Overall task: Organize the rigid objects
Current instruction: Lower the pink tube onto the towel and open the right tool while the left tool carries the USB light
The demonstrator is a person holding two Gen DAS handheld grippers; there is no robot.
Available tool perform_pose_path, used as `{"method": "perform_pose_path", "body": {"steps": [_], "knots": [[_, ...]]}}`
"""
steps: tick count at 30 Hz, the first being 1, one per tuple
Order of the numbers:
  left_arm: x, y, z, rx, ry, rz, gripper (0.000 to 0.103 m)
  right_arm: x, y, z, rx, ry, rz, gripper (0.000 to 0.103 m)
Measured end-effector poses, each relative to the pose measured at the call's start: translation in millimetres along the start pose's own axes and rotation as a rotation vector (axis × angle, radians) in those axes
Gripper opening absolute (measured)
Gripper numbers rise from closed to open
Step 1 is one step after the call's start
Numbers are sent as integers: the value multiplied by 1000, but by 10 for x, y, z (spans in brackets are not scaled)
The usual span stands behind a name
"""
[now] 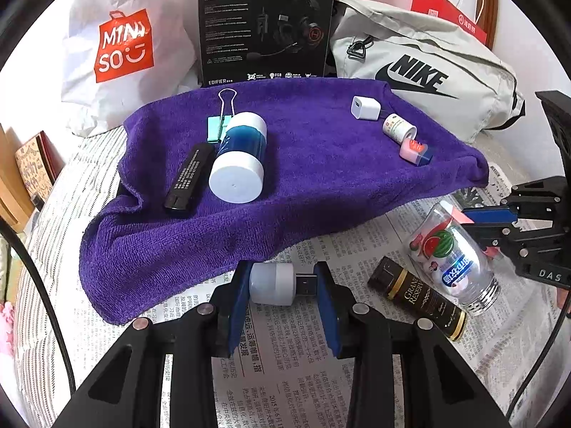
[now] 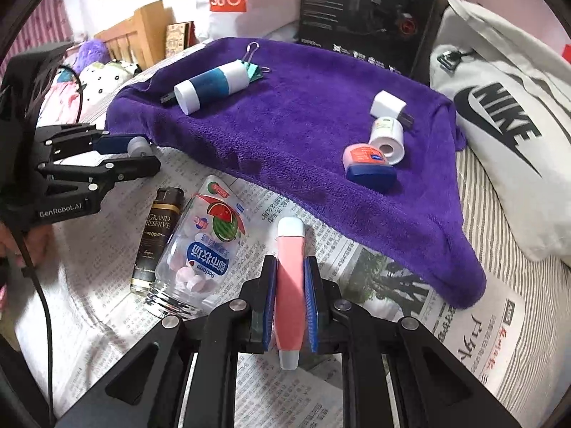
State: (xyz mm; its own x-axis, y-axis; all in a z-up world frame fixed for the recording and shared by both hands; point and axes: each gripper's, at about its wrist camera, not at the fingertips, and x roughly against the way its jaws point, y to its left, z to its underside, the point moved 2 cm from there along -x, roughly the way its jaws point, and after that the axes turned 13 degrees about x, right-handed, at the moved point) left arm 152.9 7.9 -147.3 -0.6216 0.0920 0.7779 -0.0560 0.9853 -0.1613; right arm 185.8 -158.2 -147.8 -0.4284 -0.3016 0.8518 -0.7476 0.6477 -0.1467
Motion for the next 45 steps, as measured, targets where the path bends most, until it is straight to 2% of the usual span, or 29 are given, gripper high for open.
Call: {"method": "perform_pose_path", "body": {"steps": [2,6,11,13,21,26,31,38,42,43,45], "knots": [[41,17,-13,3,8,-5,34,83,-37,-13,-38,-26,-7,15],[278,-29,-73,-38,-35,-4,34,335,-118,-51,-103,-81,-34,15],[478,-10,-321,26,-34,78,34,495,-250,-190,-143,-132,-63,15],[488,12,-435,51,-31,104,34,486,-320,-286,-146,-137,-47,15],[408,110,-777,89,-43,96,34,280,-624,-727,-177,-162,-35,15],[368,190,-826,117,-33,101,34,-60,-770,-1107,-187,-127,-14,15],[333,255,-824,130,-27,96,34,-499,-842,-1333,-188,-47,22,15],[257,345,-805,155,-4,103,34,-828,-860,-1282,-193,30,62,15],[212,331,-838,157,5,112,34,-824,-827,-1287,-169,25,81,16],[205,319,-852,154,4,113,34,-825,-817,-1294,-157,30,87,17],[202,295,-870,144,2,113,34,-814,-817,-1294,-147,43,103,27]]}}
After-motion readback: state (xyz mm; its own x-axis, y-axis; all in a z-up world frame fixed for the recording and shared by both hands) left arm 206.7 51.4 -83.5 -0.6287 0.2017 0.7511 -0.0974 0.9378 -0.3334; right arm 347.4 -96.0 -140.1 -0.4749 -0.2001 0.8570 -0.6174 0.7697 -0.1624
